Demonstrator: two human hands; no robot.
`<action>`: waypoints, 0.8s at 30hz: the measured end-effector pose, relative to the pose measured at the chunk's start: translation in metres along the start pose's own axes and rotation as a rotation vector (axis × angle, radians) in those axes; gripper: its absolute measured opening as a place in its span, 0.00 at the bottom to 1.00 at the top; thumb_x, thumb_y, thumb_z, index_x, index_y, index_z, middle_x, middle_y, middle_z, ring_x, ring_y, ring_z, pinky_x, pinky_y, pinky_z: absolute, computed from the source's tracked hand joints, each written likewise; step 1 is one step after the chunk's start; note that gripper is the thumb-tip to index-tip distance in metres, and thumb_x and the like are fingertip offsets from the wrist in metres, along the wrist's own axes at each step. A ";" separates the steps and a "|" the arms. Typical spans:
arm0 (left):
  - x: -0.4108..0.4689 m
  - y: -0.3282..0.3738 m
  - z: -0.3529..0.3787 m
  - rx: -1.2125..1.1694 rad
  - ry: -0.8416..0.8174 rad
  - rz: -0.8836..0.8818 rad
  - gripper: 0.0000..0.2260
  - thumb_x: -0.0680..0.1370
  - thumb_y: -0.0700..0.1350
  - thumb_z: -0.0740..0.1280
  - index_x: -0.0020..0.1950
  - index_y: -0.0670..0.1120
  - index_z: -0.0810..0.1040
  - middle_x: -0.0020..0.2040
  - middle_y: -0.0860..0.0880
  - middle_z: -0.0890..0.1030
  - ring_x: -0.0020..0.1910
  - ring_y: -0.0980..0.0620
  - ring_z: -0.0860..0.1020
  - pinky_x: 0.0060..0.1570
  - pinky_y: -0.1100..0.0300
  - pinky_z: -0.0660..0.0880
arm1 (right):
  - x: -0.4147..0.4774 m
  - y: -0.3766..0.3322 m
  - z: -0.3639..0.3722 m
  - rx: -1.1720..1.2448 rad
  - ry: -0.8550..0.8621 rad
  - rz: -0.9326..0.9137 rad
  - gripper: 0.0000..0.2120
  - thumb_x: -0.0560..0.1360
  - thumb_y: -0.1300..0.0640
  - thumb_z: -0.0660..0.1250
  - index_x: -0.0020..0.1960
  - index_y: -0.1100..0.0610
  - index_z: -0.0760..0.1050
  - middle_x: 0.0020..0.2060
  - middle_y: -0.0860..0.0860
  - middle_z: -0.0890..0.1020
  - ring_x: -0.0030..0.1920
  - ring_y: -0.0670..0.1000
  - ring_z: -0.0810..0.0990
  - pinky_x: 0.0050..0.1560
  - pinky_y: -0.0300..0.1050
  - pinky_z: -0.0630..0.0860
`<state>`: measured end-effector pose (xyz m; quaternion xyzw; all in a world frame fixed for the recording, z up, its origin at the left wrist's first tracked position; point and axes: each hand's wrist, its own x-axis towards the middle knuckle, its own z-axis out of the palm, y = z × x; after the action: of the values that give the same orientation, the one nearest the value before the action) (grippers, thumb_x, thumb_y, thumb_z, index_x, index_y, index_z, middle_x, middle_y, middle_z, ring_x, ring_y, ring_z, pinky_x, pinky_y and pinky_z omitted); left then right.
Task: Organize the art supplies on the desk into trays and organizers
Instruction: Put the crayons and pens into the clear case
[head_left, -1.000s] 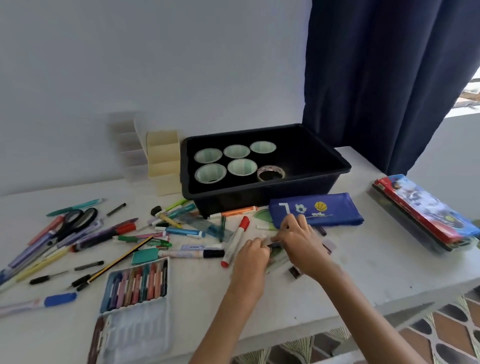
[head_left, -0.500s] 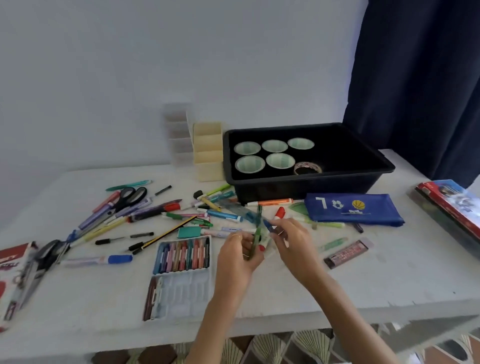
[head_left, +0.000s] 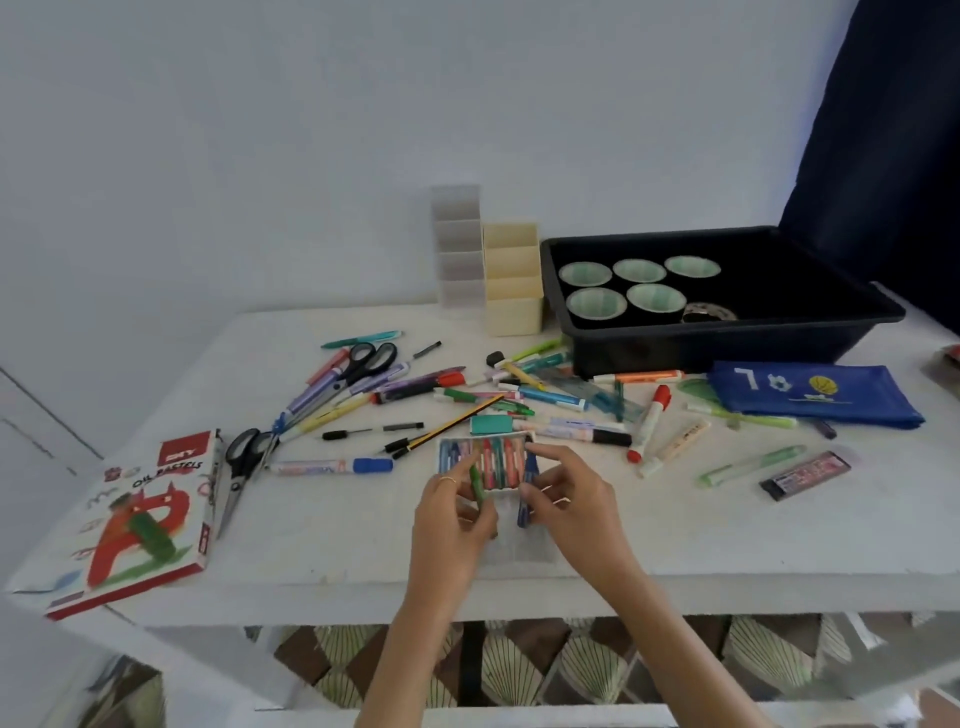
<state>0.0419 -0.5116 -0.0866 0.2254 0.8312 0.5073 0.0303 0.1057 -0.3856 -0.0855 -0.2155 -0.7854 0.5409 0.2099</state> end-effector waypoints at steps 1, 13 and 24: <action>0.001 -0.004 -0.007 0.018 -0.007 -0.004 0.22 0.76 0.39 0.66 0.69 0.50 0.69 0.45 0.48 0.74 0.35 0.60 0.76 0.34 0.73 0.71 | -0.001 0.000 0.006 0.025 0.017 0.020 0.19 0.73 0.64 0.69 0.59 0.47 0.73 0.37 0.53 0.80 0.36 0.47 0.80 0.35 0.35 0.78; 0.005 -0.026 -0.029 0.012 -0.219 -0.015 0.23 0.75 0.36 0.67 0.69 0.48 0.70 0.43 0.48 0.75 0.39 0.56 0.75 0.40 0.72 0.73 | -0.012 0.001 0.032 0.053 -0.021 0.061 0.25 0.69 0.67 0.73 0.61 0.49 0.72 0.39 0.53 0.80 0.38 0.49 0.81 0.40 0.39 0.79; 0.006 -0.034 -0.026 0.136 -0.273 0.097 0.20 0.76 0.41 0.67 0.68 0.45 0.70 0.47 0.51 0.66 0.42 0.60 0.68 0.43 0.78 0.66 | -0.019 -0.004 0.033 -0.168 -0.166 -0.015 0.25 0.69 0.65 0.72 0.63 0.48 0.72 0.43 0.47 0.77 0.44 0.43 0.78 0.46 0.33 0.77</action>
<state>0.0171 -0.5438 -0.1021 0.3336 0.8398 0.4156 0.1031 0.1027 -0.4227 -0.0939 -0.1809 -0.8443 0.4875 0.1295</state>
